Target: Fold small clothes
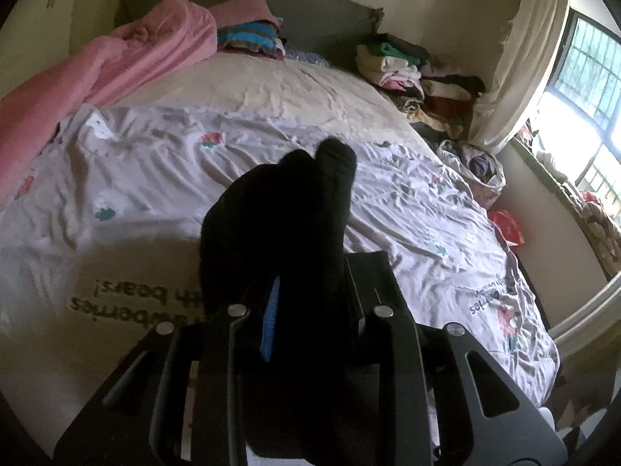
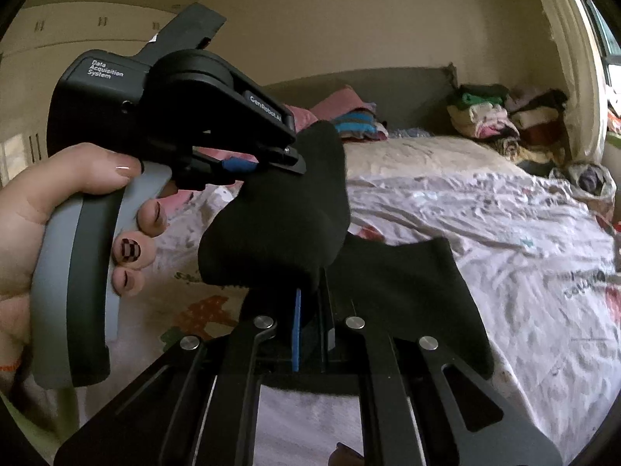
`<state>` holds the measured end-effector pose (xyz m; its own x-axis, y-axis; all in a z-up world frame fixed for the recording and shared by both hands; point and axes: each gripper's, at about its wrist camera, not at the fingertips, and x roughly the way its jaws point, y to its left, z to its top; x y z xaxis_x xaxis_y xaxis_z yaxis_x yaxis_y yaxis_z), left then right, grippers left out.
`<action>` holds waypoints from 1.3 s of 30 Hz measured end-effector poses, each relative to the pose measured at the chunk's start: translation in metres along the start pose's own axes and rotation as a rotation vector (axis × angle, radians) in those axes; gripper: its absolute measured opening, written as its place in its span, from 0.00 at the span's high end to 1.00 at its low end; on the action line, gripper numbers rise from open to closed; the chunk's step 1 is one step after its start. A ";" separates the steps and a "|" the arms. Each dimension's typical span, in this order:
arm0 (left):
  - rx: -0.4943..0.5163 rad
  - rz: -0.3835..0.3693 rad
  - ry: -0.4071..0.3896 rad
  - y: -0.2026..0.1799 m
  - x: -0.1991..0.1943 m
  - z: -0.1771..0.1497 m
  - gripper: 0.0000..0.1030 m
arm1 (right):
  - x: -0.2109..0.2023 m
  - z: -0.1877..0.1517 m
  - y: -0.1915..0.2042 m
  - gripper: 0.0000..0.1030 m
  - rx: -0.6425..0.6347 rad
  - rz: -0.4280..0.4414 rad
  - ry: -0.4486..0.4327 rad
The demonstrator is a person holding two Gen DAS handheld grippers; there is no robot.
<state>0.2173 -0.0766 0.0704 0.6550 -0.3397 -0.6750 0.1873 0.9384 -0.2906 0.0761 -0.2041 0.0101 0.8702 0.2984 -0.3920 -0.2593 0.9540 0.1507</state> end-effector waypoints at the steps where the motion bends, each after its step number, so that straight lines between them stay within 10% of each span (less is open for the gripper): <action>1: -0.003 0.000 0.008 -0.003 0.005 -0.002 0.82 | 0.000 -0.002 -0.003 0.94 0.006 -0.003 0.007; 12: -0.064 -0.018 0.106 -0.007 0.056 -0.015 0.77 | 0.014 -0.022 -0.038 0.94 0.096 -0.017 0.087; 15: -0.075 -0.037 0.114 -0.011 0.064 -0.019 0.64 | 0.019 -0.029 -0.049 0.94 0.137 -0.012 0.118; 18: -0.103 -0.062 0.100 -0.011 0.066 -0.021 0.30 | 0.026 -0.039 -0.064 0.94 0.215 0.006 0.166; 23: -0.148 -0.136 0.083 -0.006 0.063 -0.020 0.21 | 0.036 -0.061 -0.094 0.90 0.389 0.040 0.257; 26: -0.137 -0.148 0.066 -0.006 0.054 -0.019 0.18 | 0.034 -0.071 -0.108 0.84 0.467 0.088 0.276; 31: -0.057 -0.084 0.047 0.001 0.040 -0.029 0.13 | 0.016 -0.062 -0.113 0.38 0.479 0.187 0.275; 39: 0.020 0.040 0.059 0.029 0.038 -0.062 0.13 | 0.012 0.002 -0.143 0.31 0.538 0.139 0.191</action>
<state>0.2023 -0.0660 -0.0064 0.6184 -0.3041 -0.7247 0.1761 0.9523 -0.2493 0.1248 -0.3371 -0.0141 0.7391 0.4678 -0.4846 -0.0732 0.7710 0.6326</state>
